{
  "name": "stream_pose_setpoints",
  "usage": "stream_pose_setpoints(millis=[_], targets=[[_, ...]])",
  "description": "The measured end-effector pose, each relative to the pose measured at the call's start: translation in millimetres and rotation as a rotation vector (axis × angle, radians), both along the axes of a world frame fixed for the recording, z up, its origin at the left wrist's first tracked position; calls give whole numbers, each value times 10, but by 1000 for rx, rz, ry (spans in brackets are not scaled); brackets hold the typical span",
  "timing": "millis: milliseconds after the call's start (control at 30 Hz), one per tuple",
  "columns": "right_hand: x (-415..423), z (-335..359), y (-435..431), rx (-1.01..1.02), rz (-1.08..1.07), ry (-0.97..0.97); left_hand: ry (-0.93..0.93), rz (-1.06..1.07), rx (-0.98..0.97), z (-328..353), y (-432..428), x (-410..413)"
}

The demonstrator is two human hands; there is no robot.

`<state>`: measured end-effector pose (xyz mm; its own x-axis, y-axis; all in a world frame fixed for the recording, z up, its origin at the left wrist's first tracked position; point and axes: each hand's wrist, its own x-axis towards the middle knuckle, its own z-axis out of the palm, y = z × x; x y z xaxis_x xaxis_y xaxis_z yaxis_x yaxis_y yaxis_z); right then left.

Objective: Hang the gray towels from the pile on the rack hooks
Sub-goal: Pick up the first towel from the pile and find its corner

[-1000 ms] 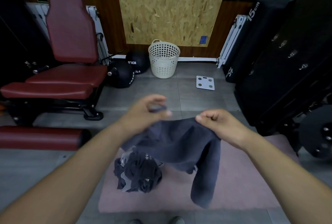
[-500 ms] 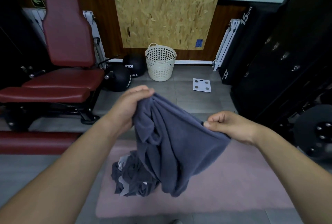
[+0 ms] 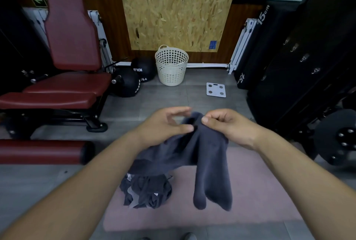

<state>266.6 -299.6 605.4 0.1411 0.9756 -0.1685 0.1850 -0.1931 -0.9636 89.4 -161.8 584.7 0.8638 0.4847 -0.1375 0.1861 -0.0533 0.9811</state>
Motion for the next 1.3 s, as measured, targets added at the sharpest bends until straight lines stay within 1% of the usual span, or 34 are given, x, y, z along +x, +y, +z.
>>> stream_pose_setpoints(millis=[67,167,333,433,533,633,700,800,867,900,967,1067,1100,1200,1267,1300], targets=[[-25,38,71,18,-20,40,-50,-61,-96,7,-57,73],[5,74,74,41,-62,80,-119,-35,-76,2,-16,97],[19,44,31,7,-66,-4,-102,-174,-149,21,-60,147],[12,65,7,-24,-65,-50,-90,-172,-73,-19,-137,207],[83,61,-51,-67,-57,-44,-60,-96,-46,-21,-113,175],[116,-2,-148,-130,-19,-135,-123,-26,-78,18,-30,103],[171,-59,-234,-172,-16,-159,-169,98,-85,68,69,44],[324,-86,-402,-224,-63,-173,-242,384,-132,103,372,-182],[405,-83,-494,-219,-113,-185,-174,517,-62,31,572,-360],[428,-95,-512,-199,-142,-174,-105,528,0,-32,626,-413],[367,-84,-474,-141,-170,-131,15,442,85,-135,583,-414],[172,-61,-295,-61,-104,-81,67,275,169,-197,327,-262],[104,-44,-223,-54,-78,-68,58,217,156,-169,223,-199],[-50,26,-49,-50,25,-41,5,-19,-51,-96,-14,-28],[-76,55,4,-52,43,7,-1,-126,-111,-76,-66,12],[-65,74,2,-59,27,61,-4,-147,-110,-91,-60,5]])
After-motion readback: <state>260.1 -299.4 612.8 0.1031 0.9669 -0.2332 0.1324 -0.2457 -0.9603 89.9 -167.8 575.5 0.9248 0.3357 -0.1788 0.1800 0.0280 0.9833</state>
